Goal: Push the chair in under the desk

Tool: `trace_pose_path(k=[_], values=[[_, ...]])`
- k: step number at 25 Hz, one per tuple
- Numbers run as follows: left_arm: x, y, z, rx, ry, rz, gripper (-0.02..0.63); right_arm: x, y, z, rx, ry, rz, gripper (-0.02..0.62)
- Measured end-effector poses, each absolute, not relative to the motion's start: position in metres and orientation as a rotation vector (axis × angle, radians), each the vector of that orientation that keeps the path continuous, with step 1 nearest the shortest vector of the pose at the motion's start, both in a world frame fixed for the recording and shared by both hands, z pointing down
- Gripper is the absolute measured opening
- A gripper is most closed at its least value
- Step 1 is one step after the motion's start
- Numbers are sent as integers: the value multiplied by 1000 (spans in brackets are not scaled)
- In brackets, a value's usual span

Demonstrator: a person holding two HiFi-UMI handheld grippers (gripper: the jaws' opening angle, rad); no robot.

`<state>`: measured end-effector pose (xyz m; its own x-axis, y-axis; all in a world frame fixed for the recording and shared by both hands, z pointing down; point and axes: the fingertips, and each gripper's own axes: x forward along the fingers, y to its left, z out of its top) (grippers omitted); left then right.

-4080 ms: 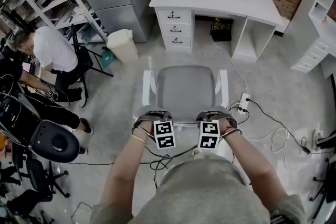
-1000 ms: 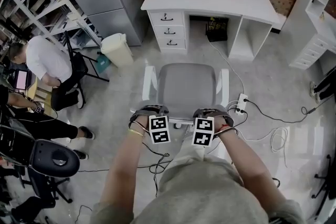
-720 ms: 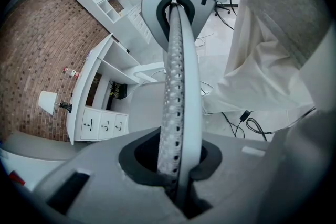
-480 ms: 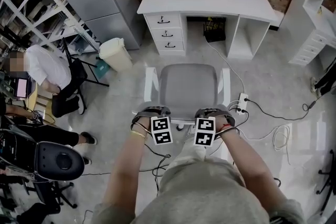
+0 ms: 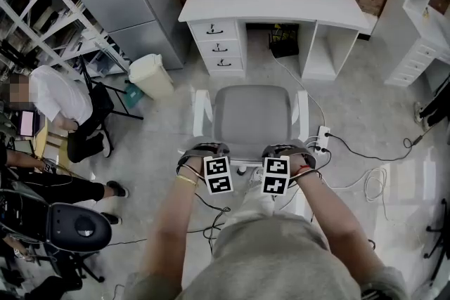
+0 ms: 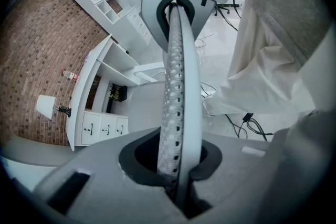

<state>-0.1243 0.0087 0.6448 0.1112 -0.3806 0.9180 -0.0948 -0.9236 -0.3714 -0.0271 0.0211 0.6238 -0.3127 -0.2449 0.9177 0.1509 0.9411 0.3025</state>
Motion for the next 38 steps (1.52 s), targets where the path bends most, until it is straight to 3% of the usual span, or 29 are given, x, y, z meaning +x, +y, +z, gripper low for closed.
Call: trace_pose_path(k=[38], values=[[-91, -71, 645, -2159, 423, -1872, 52, 6, -55, 625, 122, -1827, -365, 24]])
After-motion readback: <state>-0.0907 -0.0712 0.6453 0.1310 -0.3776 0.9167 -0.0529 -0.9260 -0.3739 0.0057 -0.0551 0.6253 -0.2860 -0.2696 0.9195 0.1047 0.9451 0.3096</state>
